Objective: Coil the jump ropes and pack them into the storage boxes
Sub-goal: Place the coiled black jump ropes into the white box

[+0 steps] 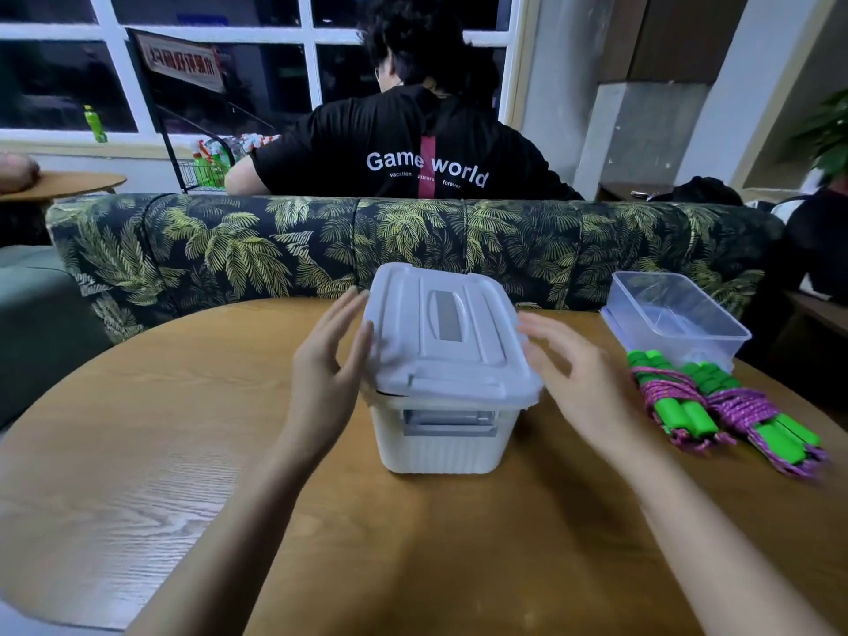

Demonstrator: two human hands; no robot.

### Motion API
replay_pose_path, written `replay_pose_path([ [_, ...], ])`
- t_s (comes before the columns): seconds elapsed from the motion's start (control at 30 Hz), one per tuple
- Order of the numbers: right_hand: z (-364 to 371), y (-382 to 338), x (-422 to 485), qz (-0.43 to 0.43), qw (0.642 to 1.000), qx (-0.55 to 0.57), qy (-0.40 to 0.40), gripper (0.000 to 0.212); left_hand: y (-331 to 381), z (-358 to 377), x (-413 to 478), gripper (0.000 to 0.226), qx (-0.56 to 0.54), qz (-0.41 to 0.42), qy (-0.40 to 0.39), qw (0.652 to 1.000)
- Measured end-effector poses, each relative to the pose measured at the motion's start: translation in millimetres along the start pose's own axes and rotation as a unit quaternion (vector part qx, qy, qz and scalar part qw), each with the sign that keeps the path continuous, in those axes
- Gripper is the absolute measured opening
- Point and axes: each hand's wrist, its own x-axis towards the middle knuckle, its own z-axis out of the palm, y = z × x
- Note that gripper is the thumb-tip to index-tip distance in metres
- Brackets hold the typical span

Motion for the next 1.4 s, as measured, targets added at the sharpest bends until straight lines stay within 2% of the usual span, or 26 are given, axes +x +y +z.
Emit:
replay_pose_path([
  [0.03, 1.1, 0.3, -14.5, -0.035, 0.999, -0.018, 0.017, 0.022, 0.2, -0.9, -8.7, 0.037, 0.021, 0.063, -0.020, 0.998],
  [0.1, 5.7, 2.1, -33.2, -0.069, 0.997, -0.029, 0.026, 0.022, -1.5, -2.2, -26.4, 0.037, 0.040, 0.139, -0.082, 0.986],
  [0.17, 11.9, 6.1, -39.3, -0.084, 0.996, -0.024, 0.016, 0.023, -10.8, -2.6, -37.0, 0.038, 0.067, 0.174, -0.116, 0.976],
  [0.23, 18.0, 9.2, -38.8, -0.090, 0.996, -0.016, 0.014, 0.023, -17.3, -4.4, -40.2, 0.037, 0.088, 0.185, -0.116, 0.972],
  [0.57, 31.0, 18.4, -45.8, -0.115, 0.991, -0.064, 0.029, 0.031, -30.7, 2.1, -52.5, 0.032, 0.052, 0.180, -0.089, 0.978],
  [0.63, 32.0, 17.1, -47.7, -0.118, 0.990, -0.072, 0.031, 0.036, -28.5, 2.2, -55.6, 0.038, 0.055, 0.175, -0.093, 0.979],
  [0.77, 31.0, 17.8, -51.7, -0.137, 0.985, -0.107, 0.015, 0.059, -26.8, 3.6, -55.9, 0.066, 0.104, 0.208, -0.090, 0.968],
  [0.87, 34.1, 18.5, -52.4, -0.142, 0.980, -0.135, 0.014, 0.070, -28.5, 6.6, -54.4, 0.068, 0.129, 0.216, -0.069, 0.965],
  [1.2, 48.4, 9.5, -46.4, -0.131, 0.976, -0.120, 0.128, 0.059, -18.2, 17.4, -51.2, 0.042, 0.107, 0.178, 0.020, 0.978],
  [1.3, 50.1, 9.5, -46.7, -0.127, 0.972, -0.138, 0.139, 0.058, -14.9, 19.3, -52.1, 0.039, 0.096, 0.162, 0.021, 0.982],
  [1.4, 50.7, 3.0, -52.7, -0.141, 0.963, -0.176, 0.151, 0.040, -22.4, 13.0, -50.9, 0.038, 0.074, 0.138, -0.006, 0.988],
])
